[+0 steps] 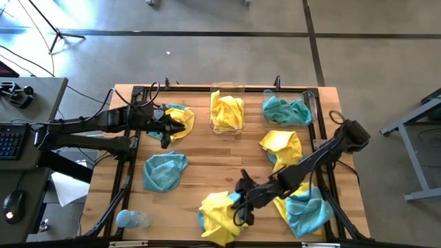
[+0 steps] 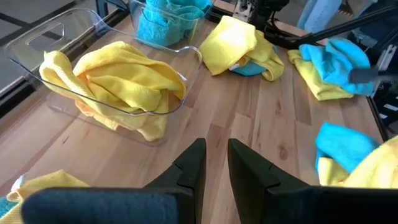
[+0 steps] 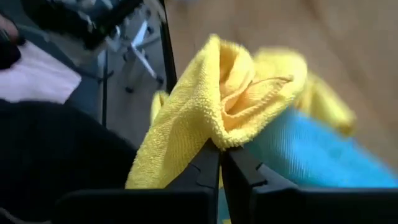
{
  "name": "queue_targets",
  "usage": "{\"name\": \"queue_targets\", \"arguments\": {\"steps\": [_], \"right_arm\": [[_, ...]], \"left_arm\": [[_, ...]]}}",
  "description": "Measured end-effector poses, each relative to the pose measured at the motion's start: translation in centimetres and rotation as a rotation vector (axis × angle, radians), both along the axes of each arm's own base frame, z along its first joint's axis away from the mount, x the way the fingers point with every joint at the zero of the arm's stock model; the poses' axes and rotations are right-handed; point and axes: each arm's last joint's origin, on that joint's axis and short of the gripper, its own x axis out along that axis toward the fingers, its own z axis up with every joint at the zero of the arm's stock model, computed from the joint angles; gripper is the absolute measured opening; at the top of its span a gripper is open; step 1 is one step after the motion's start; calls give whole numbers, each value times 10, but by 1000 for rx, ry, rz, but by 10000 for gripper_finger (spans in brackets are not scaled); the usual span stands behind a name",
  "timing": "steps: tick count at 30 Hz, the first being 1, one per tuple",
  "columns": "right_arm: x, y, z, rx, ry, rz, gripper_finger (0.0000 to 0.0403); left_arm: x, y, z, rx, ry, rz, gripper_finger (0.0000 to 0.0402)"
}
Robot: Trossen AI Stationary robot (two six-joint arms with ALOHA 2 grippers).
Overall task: Sort microfiber towel by color & place in baskets
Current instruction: Put the yellow towel into the left transparent bin
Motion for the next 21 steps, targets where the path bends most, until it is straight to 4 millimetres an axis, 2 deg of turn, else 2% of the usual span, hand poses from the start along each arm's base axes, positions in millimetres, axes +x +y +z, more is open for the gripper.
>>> {"name": "queue_targets", "arguments": {"steps": [5,11,16,21], "right_arm": [[-6,-18,31,-121,-137,-24,3],[-17,-51,74,-287,-307,-56,1],[-23,-92,102,-430,-393,-113,1],[-19,-144,113,-571,-405,-164,0]], "left_arm": [[0,0,0,0,-1,0,53],[0,0,0,0,-3,0,53],[0,0,1,2,-11,1,53],[1,1,2,7,-16,8,53]]}}
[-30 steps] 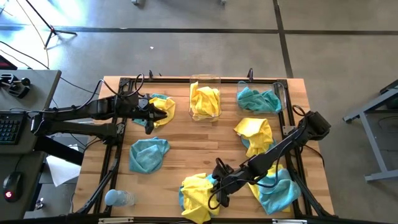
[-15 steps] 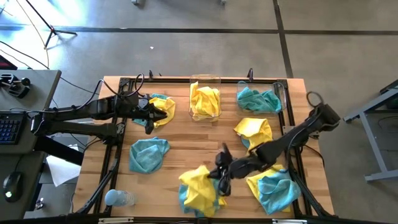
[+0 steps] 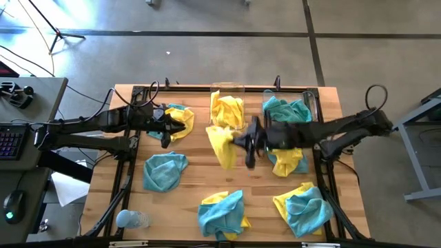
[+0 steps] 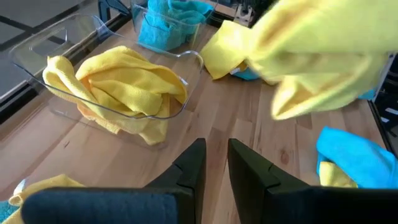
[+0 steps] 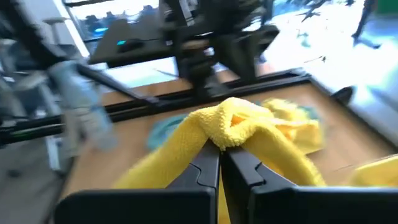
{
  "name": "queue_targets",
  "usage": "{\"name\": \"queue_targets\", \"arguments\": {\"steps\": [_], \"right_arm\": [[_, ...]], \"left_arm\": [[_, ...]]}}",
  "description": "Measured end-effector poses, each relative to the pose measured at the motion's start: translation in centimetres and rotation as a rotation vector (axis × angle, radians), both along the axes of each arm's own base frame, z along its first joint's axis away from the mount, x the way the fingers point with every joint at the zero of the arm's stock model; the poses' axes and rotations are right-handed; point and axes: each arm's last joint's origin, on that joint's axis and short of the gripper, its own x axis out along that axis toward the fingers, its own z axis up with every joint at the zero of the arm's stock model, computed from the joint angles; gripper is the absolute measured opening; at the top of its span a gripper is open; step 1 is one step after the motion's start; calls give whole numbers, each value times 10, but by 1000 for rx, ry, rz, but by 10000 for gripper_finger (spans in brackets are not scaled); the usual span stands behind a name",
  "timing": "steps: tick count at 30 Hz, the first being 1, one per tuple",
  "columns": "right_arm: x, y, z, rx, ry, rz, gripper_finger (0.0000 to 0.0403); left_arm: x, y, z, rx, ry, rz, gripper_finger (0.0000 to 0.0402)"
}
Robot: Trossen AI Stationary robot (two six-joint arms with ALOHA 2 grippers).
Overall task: Sort microfiber towel by color & place in baskets
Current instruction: Put the yellow towel into the left transparent bin
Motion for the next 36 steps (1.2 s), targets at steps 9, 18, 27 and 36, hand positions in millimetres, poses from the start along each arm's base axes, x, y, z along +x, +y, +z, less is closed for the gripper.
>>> {"name": "queue_targets", "arguments": {"steps": [9,18,27,36], "right_arm": [[0,-109,0,-121,34,-217,0],[5,-172,-29,6,100,-124,0],[17,-182,-88,44,436,-115,0],[43,-191,-126,78,422,-37,0]], "left_arm": [[3,1,7,49,-67,11,53],[2,6,7,124,-56,166,53],[0,12,7,110,-59,221,53],[-2,20,8,104,-60,274,53]]}}
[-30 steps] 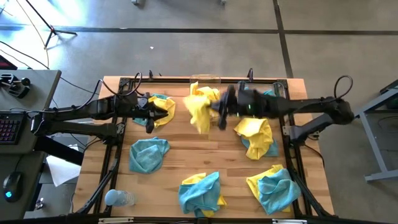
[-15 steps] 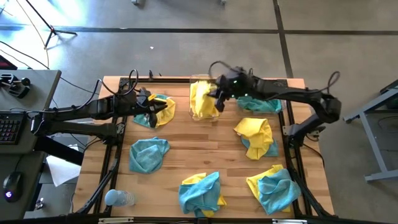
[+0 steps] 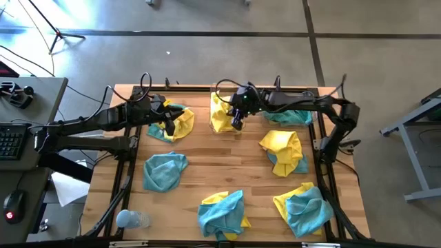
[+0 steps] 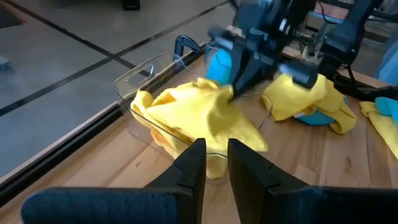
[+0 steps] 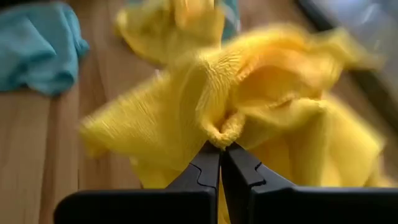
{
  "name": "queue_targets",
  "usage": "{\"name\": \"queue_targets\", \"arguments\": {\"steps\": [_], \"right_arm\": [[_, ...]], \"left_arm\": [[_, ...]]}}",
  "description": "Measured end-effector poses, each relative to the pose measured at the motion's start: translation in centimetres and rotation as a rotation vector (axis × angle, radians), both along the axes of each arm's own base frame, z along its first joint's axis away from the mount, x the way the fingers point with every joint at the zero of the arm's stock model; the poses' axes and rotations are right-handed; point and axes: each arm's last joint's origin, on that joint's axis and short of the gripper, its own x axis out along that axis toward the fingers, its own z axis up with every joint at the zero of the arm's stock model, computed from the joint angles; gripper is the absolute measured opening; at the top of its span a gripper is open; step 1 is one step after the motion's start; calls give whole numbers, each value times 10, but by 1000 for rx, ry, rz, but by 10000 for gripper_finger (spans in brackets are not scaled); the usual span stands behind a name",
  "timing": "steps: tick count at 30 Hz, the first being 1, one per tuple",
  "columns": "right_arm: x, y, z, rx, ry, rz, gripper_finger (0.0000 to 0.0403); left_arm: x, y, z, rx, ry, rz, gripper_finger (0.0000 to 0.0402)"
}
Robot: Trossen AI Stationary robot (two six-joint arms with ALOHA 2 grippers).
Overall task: Sort microfiber towel by color & place in baskets
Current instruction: Put the yellow towel into the left transparent bin
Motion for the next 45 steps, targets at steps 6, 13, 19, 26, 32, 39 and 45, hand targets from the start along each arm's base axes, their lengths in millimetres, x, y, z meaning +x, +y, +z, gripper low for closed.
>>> {"name": "queue_targets", "arguments": {"steps": [6,13,19,26,32,39,45], "right_arm": [[8,-2,-6,57,33,-2,0],[14,-5,31,56,58,18,8],[11,-4,46,76,135,16,74],[14,-5,74,55,98,5,144],[26,-11,76,-74,33,4,137],[48,-17,18,39,157,72,64],[53,-18,-22,127,295,63,14]], "left_arm": [[-1,4,0,-16,-8,29,53],[-2,7,0,-16,-8,51,53],[-3,8,0,-16,-8,54,53],[-3,7,0,-19,-8,47,53],[-3,7,0,-19,-8,47,53],[-3,7,0,-23,-10,43,53],[-2,7,0,-62,-32,62,53]]}}
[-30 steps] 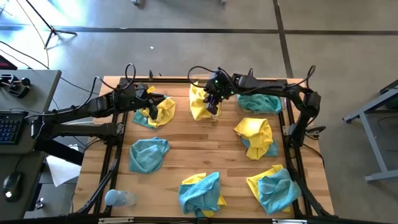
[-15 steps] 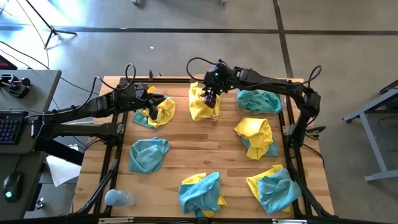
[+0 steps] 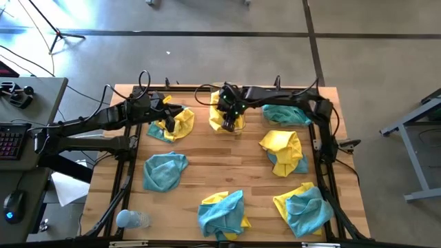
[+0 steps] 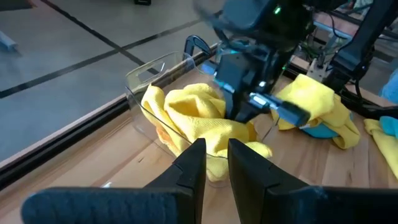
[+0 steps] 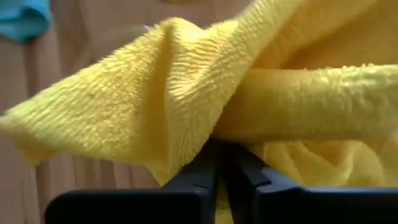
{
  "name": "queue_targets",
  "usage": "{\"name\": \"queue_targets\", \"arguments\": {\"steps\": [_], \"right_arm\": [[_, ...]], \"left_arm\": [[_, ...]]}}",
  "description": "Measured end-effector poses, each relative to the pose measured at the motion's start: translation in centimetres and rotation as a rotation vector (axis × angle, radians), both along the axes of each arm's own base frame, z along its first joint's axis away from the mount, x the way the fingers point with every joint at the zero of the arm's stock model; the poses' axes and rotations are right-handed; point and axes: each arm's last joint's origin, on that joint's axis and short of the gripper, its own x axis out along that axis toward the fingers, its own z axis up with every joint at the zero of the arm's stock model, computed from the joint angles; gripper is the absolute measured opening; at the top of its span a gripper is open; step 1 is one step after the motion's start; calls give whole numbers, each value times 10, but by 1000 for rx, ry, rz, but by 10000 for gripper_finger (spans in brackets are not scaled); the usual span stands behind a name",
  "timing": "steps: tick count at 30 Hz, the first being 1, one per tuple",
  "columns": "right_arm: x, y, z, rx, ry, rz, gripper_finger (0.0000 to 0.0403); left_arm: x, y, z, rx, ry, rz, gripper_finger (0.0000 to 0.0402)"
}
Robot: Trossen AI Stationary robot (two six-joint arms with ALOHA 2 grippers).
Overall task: Sort microfiber towel by color & place in baskets
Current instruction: Put the yellow towel into the left transparent bin
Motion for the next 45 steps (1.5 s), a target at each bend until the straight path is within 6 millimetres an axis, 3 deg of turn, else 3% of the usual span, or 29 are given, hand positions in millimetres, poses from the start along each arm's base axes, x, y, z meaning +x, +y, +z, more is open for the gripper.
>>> {"name": "queue_targets", "arguments": {"steps": [5,8,14,19,23,26,38,41,45], "right_arm": [[-1,-4,-13,12,49,-3,1],[-5,-4,-8,22,79,0,1],[-8,-10,38,26,114,-10,1],[1,-14,78,-35,-4,-3,0],[10,-15,90,-93,-120,33,0],[14,-16,81,-59,-103,14,0],[36,-13,-6,77,145,-9,0],[34,-14,-5,53,161,-27,0],[26,-12,22,13,127,-57,0]], "left_arm": [[0,0,0,-1,-1,0,53],[0,0,0,-2,-1,0,53],[0,0,0,-2,-1,0,53],[0,0,0,-2,-1,0,53],[0,0,0,-2,0,0,53],[0,0,0,-3,2,0,53],[-1,0,-1,-6,15,-1,53],[-1,0,-2,-7,19,-1,53],[-1,-1,-2,-16,22,-22,53]]}}
